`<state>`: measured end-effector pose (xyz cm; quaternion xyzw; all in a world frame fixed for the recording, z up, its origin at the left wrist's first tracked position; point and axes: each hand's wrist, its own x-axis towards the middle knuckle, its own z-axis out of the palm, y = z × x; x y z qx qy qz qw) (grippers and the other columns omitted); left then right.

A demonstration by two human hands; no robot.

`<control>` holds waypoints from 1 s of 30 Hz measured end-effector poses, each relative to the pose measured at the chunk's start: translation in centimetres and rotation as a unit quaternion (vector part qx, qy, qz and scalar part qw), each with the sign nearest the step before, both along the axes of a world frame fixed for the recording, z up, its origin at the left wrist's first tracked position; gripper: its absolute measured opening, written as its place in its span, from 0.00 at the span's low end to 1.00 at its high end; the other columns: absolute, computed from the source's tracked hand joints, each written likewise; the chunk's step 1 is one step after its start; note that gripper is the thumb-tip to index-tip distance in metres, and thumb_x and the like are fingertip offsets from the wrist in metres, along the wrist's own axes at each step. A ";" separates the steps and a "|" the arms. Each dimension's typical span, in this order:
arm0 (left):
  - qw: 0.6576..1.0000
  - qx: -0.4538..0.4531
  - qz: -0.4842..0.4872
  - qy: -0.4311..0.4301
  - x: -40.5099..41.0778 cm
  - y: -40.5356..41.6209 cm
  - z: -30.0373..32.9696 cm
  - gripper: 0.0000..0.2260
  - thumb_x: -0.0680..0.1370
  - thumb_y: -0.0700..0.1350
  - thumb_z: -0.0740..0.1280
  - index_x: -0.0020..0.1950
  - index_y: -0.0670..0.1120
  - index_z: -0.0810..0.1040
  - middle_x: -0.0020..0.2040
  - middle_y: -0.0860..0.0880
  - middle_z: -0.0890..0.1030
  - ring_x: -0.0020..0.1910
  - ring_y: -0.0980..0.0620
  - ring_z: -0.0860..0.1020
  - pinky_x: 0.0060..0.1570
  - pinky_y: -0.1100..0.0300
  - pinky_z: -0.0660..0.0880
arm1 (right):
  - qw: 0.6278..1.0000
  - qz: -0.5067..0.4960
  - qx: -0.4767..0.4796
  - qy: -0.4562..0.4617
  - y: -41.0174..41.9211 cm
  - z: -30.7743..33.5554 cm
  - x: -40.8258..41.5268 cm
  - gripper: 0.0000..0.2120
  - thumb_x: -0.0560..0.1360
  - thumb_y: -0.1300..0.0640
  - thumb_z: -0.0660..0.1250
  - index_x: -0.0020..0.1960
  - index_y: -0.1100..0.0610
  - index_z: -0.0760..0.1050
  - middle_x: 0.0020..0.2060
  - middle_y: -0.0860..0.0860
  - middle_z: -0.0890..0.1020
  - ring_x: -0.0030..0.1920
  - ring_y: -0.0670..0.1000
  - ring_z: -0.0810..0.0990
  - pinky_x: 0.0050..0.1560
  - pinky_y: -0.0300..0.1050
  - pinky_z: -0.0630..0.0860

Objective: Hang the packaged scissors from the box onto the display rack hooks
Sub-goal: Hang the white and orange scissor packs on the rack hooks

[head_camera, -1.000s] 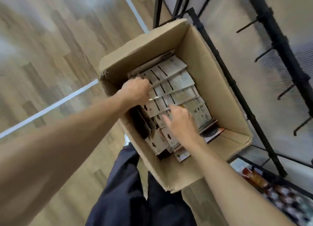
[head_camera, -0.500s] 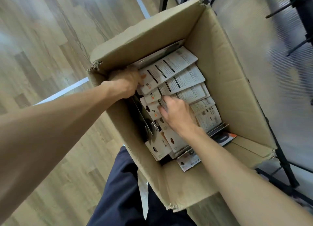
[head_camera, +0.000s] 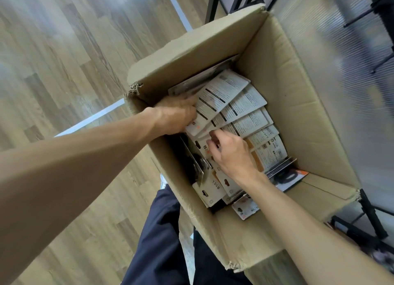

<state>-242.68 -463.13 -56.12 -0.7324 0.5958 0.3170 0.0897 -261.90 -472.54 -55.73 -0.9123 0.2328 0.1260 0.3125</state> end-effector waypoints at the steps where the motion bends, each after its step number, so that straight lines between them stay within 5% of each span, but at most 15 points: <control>1: 0.999 -0.016 -0.022 0.019 -0.3 -0.3 1.0 0.08 0.78 0.49 0.67 0.54 0.47 0.79 0.67 0.46 0.67 0.64 0.44 0.69 0.58 0.50 0.75 | 1.000 -0.012 0.003 0.000 -0.1 0.4 -0.3 0.10 0.81 0.54 0.65 0.57 0.58 0.78 0.46 0.52 0.82 0.43 0.51 0.79 0.47 0.48 0.79; 4: 0.995 -0.072 -0.036 0.056 -1.0 -1.0 4.3 0.12 0.81 0.51 0.62 0.56 0.43 0.74 0.69 0.45 0.61 0.63 0.44 0.64 0.62 0.50 0.71 | 0.998 -0.053 0.013 -0.014 -0.5 2.3 -1.2 0.09 0.80 0.55 0.66 0.59 0.56 0.77 0.49 0.50 0.81 0.46 0.51 0.80 0.47 0.45 0.79; 8: 0.975 -0.153 0.042 0.155 -1.1 -1.3 9.1 0.08 0.82 0.44 0.54 0.50 0.39 0.66 0.58 0.44 0.65 0.47 0.42 0.73 0.50 0.45 0.74 | 0.989 -0.136 0.023 -0.060 -1.0 6.1 -1.2 0.20 0.78 0.51 0.71 0.66 0.54 0.69 0.57 0.46 0.72 0.52 0.43 0.74 0.45 0.27 0.70; 11: 0.968 -0.163 0.063 0.183 -0.6 -1.1 11.8 0.11 0.82 0.48 0.51 0.52 0.40 0.66 0.50 0.46 0.68 0.41 0.45 0.72 0.45 0.46 0.72 | 0.975 -0.184 0.026 -0.122 -2.1 7.9 0.3 0.26 0.75 0.43 0.72 0.66 0.53 0.69 0.60 0.48 0.72 0.58 0.44 0.73 0.53 0.35 0.70; 13: 0.960 -0.172 0.081 0.204 -0.1 -0.7 12.8 0.04 0.83 0.44 0.54 0.50 0.45 0.64 0.46 0.49 0.70 0.40 0.47 0.70 0.44 0.47 0.71 | 0.973 -0.182 0.031 -0.139 -2.8 8.7 1.6 0.22 0.74 0.40 0.72 0.61 0.53 0.73 0.56 0.46 0.77 0.55 0.43 0.75 0.52 0.41 0.74; 18: 0.951 -0.211 0.178 0.143 1.4 0.0 14.0 0.05 0.83 0.47 0.59 0.53 0.46 0.69 0.34 0.57 0.69 0.33 0.56 0.72 0.33 0.66 0.68 | 0.968 -0.179 0.105 -0.140 -3.7 9.8 3.8 0.15 0.73 0.40 0.73 0.49 0.50 0.78 0.44 0.41 0.83 0.49 0.38 0.81 0.51 0.44 0.80; 21: 0.922 -0.221 0.263 0.180 1.9 0.7 13.9 0.05 0.82 0.49 0.63 0.48 0.49 0.71 0.32 0.57 0.73 0.35 0.51 0.75 0.41 0.47 0.78 | 0.975 -0.130 0.120 -0.133 -3.7 9.4 4.4 0.14 0.76 0.41 0.71 0.52 0.50 0.75 0.45 0.43 0.81 0.48 0.42 0.81 0.51 0.47 0.81; 26: 0.858 -0.203 0.362 0.302 1.4 2.3 13.0 0.07 0.80 0.46 0.67 0.45 0.44 0.74 0.39 0.39 0.84 0.39 0.33 0.79 0.37 0.37 0.77 | 0.982 -0.097 0.147 -0.073 -3.3 8.2 4.4 0.12 0.76 0.38 0.66 0.51 0.45 0.74 0.49 0.44 0.78 0.50 0.46 0.80 0.51 0.54 0.81; 30: 0.812 -0.190 0.434 0.343 0.8 3.0 12.0 0.09 0.78 0.47 0.71 0.47 0.41 0.78 0.41 0.43 0.85 0.41 0.42 0.84 0.40 0.40 0.81 | 0.979 -0.087 0.180 -0.037 -3.0 7.4 4.3 0.09 0.77 0.39 0.65 0.50 0.44 0.73 0.46 0.44 0.82 0.48 0.45 0.81 0.50 0.56 0.80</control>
